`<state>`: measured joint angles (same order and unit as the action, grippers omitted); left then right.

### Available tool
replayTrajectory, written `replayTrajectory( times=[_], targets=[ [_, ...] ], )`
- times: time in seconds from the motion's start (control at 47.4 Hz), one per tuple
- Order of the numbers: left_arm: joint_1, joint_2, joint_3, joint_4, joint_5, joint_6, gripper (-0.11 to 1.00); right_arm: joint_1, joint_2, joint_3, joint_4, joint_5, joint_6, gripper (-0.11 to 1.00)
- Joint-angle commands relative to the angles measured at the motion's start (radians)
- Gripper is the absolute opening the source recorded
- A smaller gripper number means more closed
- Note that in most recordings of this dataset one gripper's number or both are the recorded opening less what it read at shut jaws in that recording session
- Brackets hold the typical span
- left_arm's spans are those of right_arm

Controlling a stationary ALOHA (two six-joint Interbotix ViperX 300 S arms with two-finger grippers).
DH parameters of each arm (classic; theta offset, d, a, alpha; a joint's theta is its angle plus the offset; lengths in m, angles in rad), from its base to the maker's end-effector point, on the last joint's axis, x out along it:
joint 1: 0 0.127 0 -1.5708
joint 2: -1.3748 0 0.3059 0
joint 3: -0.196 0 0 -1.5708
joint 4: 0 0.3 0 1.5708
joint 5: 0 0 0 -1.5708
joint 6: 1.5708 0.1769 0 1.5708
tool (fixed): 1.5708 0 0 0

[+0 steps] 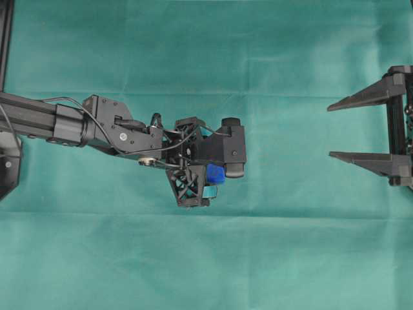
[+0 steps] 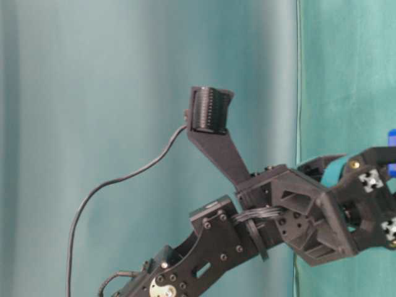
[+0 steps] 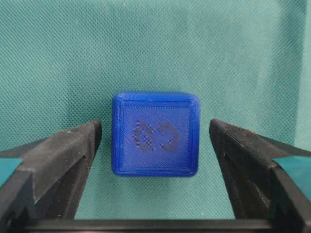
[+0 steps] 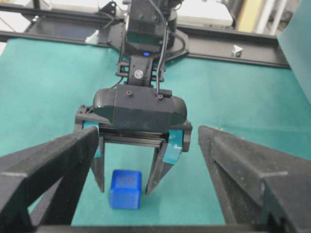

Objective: Handover the blue block to the right arm after grasping it with the left arm, then place it in the designated position.
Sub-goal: 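Close the left gripper on the blue cube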

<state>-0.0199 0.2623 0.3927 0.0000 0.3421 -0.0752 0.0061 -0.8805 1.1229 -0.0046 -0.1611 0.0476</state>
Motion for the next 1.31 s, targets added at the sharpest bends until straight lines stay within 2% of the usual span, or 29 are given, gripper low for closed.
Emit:
replayTrajectory(
  times=[0.0,0.274,0.379,0.464,0.59,1.286],
  targets=[
    [0.002,-0.018,-0.008,0.003,-0.008,0.000,1.00,0.002,0.005,-0.025,-0.002,-0.011,0.000,0.99],
    [0.002,-0.018,-0.009,0.002,-0.009,-0.008,0.99,0.002,0.005,-0.025,-0.002,-0.011,0.000,0.99],
    [-0.005,-0.018,-0.012,0.002,-0.006,-0.014,0.96,0.002,0.005,-0.025,-0.002,-0.009,0.000,0.99],
    [-0.012,-0.018,-0.011,0.003,-0.006,-0.014,0.82,0.002,0.005,-0.025,-0.002,-0.011,0.000,0.99],
    [-0.018,-0.018,-0.008,0.002,-0.005,-0.012,0.47,0.002,0.005,-0.025,-0.002,-0.011,0.000,0.99],
    [-0.020,-0.051,-0.015,0.002,0.002,-0.015,0.47,0.002,0.005,-0.026,-0.002,-0.005,0.000,0.99]
  ],
)
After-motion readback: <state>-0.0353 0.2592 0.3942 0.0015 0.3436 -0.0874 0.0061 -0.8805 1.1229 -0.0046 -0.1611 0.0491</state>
